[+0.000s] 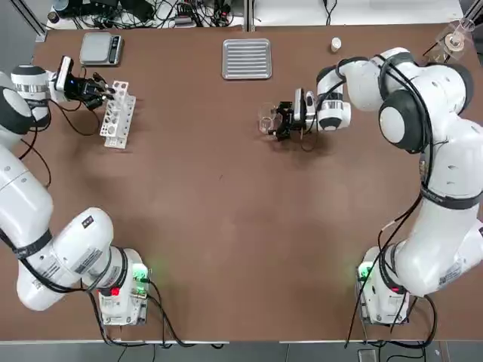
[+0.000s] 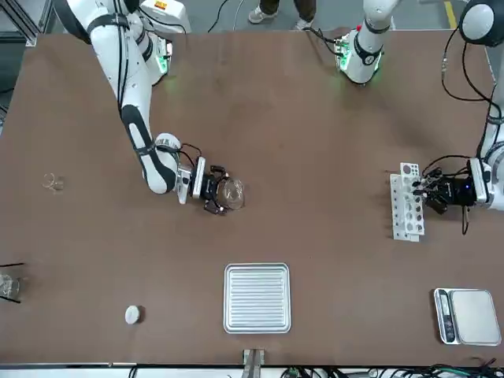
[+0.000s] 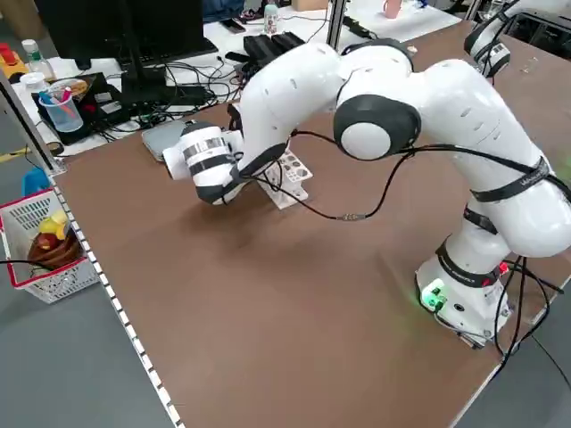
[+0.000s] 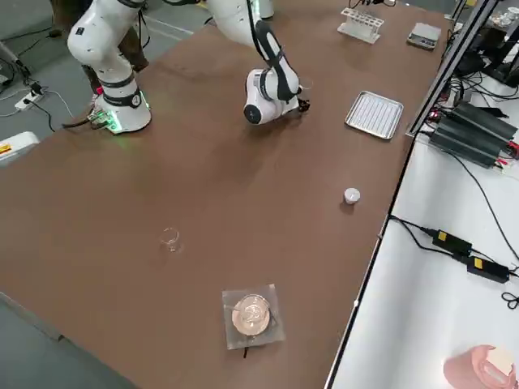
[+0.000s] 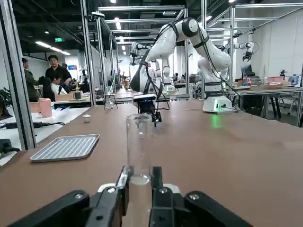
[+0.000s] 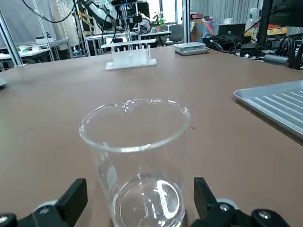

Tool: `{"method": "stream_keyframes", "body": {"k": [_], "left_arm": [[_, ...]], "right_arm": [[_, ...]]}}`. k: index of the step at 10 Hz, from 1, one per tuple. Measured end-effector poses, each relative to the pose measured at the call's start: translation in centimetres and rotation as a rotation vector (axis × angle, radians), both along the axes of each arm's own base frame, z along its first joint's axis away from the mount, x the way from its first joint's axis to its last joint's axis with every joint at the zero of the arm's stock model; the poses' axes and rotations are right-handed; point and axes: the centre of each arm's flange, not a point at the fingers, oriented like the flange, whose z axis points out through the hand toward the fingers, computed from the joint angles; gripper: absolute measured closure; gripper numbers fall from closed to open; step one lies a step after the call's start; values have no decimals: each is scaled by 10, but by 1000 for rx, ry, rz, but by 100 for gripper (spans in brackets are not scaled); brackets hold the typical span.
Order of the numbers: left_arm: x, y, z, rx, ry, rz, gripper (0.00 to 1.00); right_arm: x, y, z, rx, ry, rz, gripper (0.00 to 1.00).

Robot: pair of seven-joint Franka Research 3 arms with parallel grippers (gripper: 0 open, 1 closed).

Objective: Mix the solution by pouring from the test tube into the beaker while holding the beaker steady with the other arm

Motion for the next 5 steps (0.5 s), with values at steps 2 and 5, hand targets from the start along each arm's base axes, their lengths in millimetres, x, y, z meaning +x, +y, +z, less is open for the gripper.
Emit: {"method": "stream_keyframes", "body": {"k": [2,5], "left_arm": [[0,-3,5,-1,1,-7,78],[1,-4,15,5,15,-14,78]], "right_arm": [[0,2,-2,0,1,2,4],[0,3,-6,-2,4,1,11]]}}
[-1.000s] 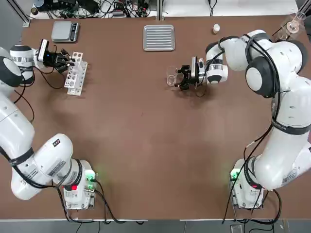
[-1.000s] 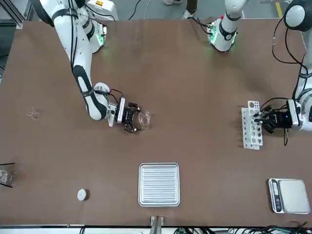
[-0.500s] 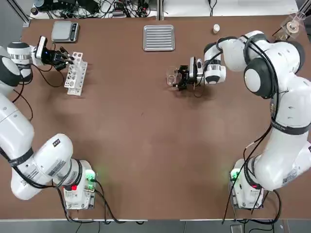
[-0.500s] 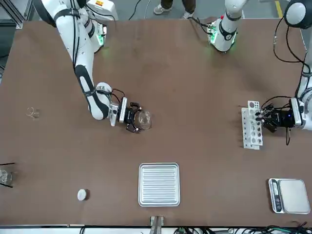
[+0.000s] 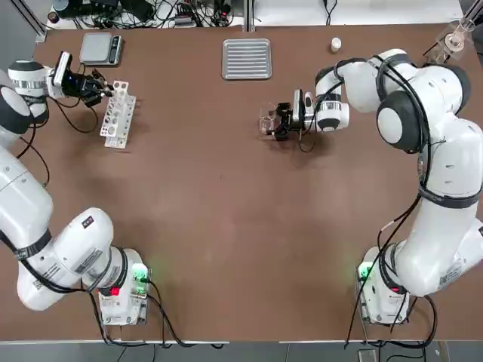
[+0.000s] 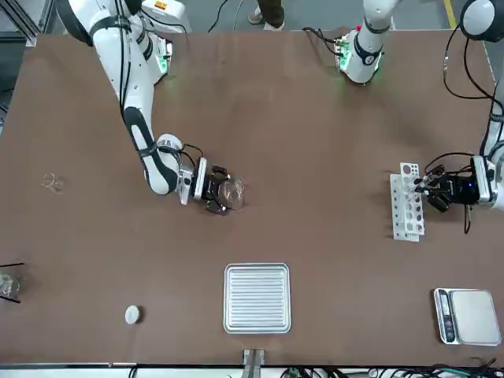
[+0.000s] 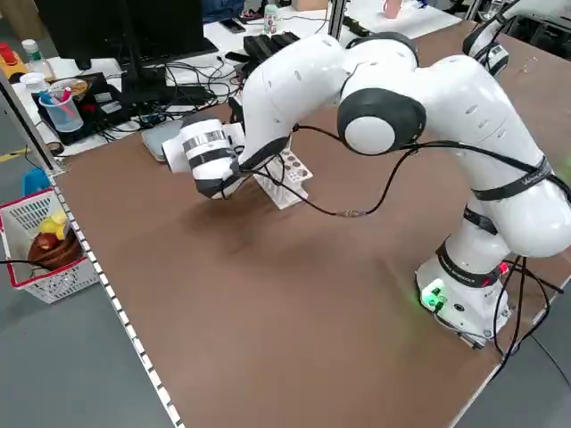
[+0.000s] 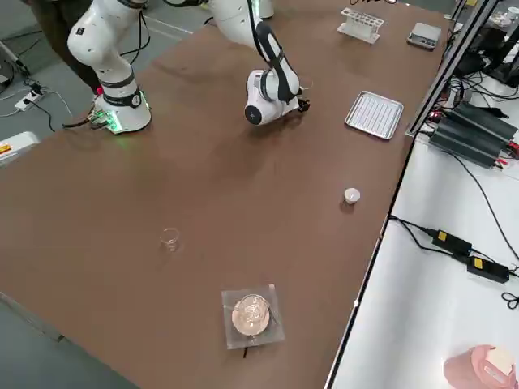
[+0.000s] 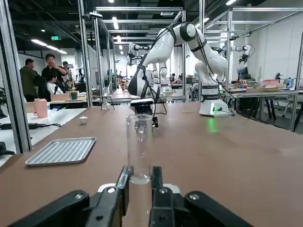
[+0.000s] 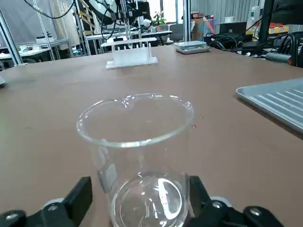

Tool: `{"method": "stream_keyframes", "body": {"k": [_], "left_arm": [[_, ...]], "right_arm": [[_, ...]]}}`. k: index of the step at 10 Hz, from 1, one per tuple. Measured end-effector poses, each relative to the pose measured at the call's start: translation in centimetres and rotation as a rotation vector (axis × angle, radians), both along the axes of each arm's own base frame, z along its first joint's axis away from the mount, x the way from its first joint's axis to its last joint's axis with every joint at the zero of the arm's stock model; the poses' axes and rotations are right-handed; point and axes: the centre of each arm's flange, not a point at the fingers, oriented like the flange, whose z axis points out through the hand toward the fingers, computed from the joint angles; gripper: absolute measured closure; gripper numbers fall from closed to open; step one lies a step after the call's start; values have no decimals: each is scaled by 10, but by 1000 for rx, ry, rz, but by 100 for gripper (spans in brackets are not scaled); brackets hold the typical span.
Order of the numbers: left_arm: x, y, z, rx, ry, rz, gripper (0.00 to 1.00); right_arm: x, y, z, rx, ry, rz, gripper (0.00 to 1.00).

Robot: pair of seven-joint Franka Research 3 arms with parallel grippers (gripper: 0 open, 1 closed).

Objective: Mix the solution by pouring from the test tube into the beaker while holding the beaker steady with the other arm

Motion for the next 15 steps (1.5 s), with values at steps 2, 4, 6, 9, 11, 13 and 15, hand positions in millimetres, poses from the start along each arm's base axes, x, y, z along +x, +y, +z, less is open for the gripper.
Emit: {"method": "stream_keyframes", "body": {"k": [2,4,6,9,11,13,15], "left_arm": [[0,0,5,3,5,-4,78],[0,-1,10,2,7,-8,78],[1,-4,12,-4,5,-16,78],[1,-5,16,-4,8,-20,78],[1,-3,25,4,8,-21,78],[1,-2,28,7,7,-20,78],[2,-2,33,10,1,-22,78]], "right_arm": [[0,0,0,0,-1,-1,19],[0,2,0,2,0,0,23],[0,2,0,3,0,0,23],[0,2,0,3,0,0,23],[0,2,0,2,0,-1,23],[0,2,0,3,0,-3,23],[0,2,0,3,1,-6,23]]}}
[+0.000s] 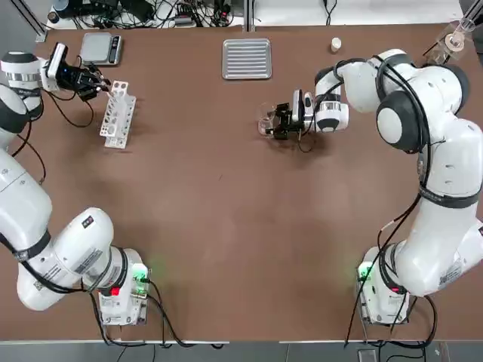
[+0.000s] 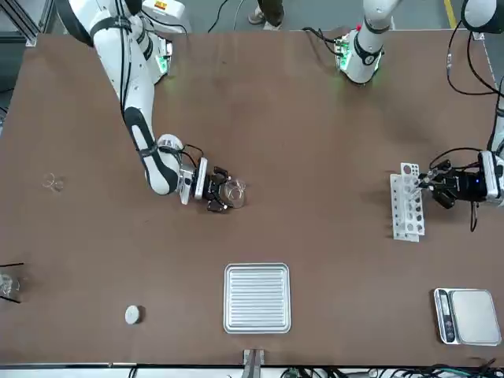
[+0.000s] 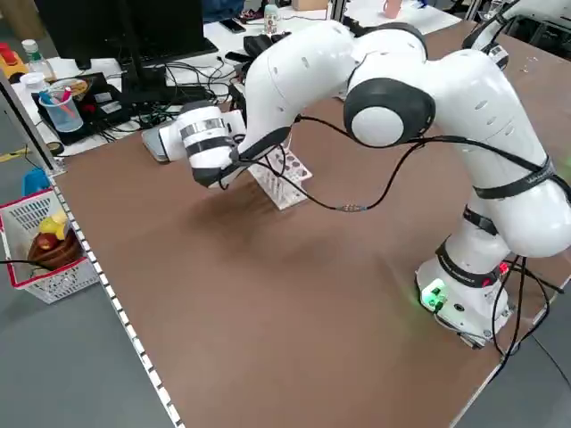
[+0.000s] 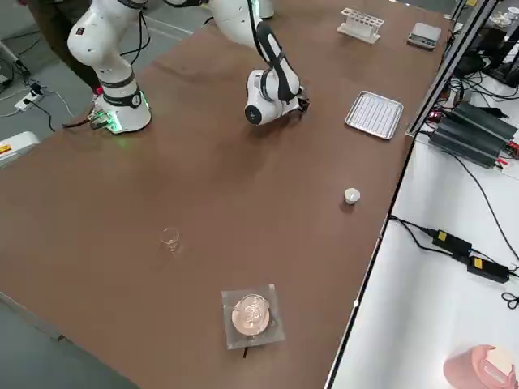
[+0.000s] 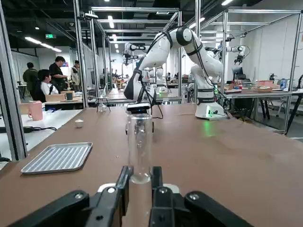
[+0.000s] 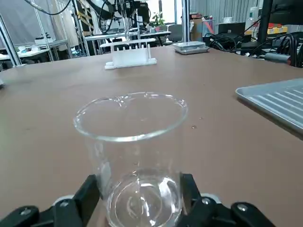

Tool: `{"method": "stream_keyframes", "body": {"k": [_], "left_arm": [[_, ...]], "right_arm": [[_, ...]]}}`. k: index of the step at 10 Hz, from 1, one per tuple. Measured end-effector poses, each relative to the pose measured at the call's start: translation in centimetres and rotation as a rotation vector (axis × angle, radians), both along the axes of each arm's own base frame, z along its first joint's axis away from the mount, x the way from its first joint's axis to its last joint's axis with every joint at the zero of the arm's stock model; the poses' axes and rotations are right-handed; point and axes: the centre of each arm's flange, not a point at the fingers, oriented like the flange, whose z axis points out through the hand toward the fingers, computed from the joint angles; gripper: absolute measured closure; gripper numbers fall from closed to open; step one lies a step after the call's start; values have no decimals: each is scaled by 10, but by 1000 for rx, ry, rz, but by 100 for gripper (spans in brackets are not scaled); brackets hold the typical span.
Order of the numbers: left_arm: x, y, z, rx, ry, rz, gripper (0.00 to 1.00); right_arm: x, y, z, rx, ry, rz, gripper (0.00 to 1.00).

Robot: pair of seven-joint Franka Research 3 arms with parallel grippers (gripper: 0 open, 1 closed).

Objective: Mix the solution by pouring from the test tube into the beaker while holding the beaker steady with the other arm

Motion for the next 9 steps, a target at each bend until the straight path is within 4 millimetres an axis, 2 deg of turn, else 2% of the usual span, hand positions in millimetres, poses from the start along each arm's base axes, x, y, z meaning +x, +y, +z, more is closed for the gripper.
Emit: {"method": "stream_keyframes", "body": {"k": [3,4,5,9], "left_arm": [[1,-2,22,21,37,-10,78],[4,-9,30,28,54,-21,78],[11,-25,37,36,59,-47,78],[45,-115,73,150,106,-137,78]], "right_arm": [[0,0,0,0,1,-2,23],[0,0,0,1,1,-3,23],[0,0,0,1,1,-5,23],[1,0,0,-1,1,-10,23]]}}
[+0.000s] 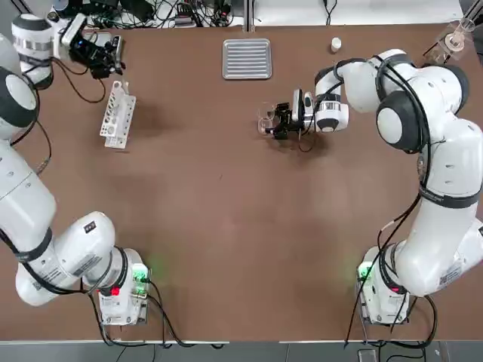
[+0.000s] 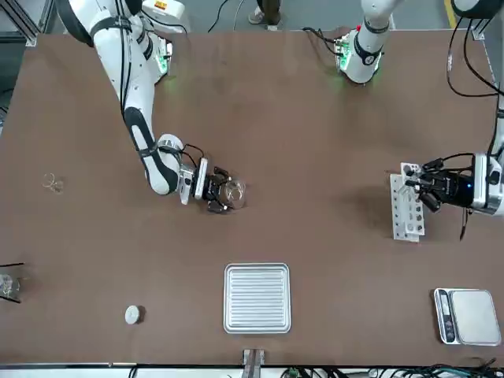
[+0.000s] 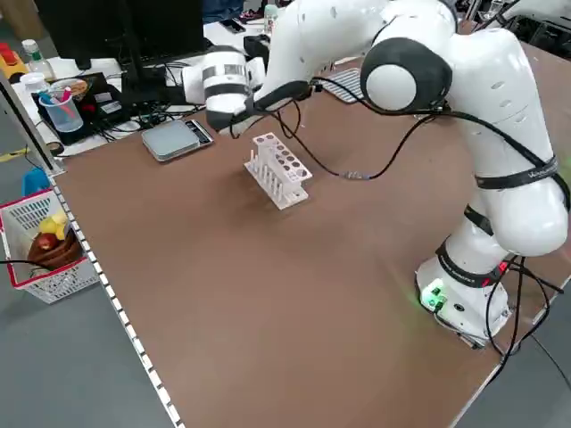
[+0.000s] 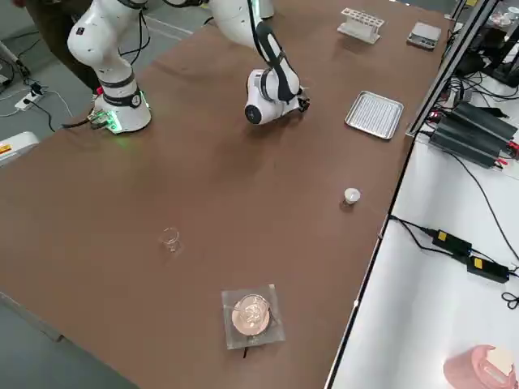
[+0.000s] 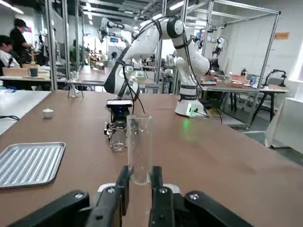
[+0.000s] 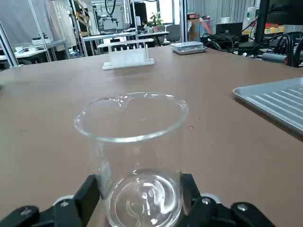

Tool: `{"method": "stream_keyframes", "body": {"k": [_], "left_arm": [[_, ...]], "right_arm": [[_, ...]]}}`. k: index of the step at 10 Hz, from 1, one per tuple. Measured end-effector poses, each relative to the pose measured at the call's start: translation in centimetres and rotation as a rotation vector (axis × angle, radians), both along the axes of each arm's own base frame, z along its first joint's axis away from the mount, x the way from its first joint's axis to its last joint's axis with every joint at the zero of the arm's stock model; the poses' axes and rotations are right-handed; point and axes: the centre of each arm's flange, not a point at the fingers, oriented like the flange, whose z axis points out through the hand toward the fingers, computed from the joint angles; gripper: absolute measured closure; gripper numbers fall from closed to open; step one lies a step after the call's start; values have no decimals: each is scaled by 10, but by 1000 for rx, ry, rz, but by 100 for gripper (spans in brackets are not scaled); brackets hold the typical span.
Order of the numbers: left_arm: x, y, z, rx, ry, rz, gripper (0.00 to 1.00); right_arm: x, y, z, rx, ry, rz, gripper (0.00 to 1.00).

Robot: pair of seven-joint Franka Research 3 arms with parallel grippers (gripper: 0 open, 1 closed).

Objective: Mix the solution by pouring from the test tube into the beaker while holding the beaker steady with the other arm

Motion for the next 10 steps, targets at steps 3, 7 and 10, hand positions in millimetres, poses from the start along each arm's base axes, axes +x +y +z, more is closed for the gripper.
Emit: {"method": "stream_keyframes", "body": {"k": [3,7,10], "left_arm": [[23,-68,13,93,-25,-25,78],[35,-212,15,131,-55,-20,78],[22,-271,13,247,-29,35,78]], "right_arm": [[1,0,0,-1,-2,-2,24],[2,0,1,-3,-3,-4,24],[3,-1,1,-4,-1,-21,24]]}}
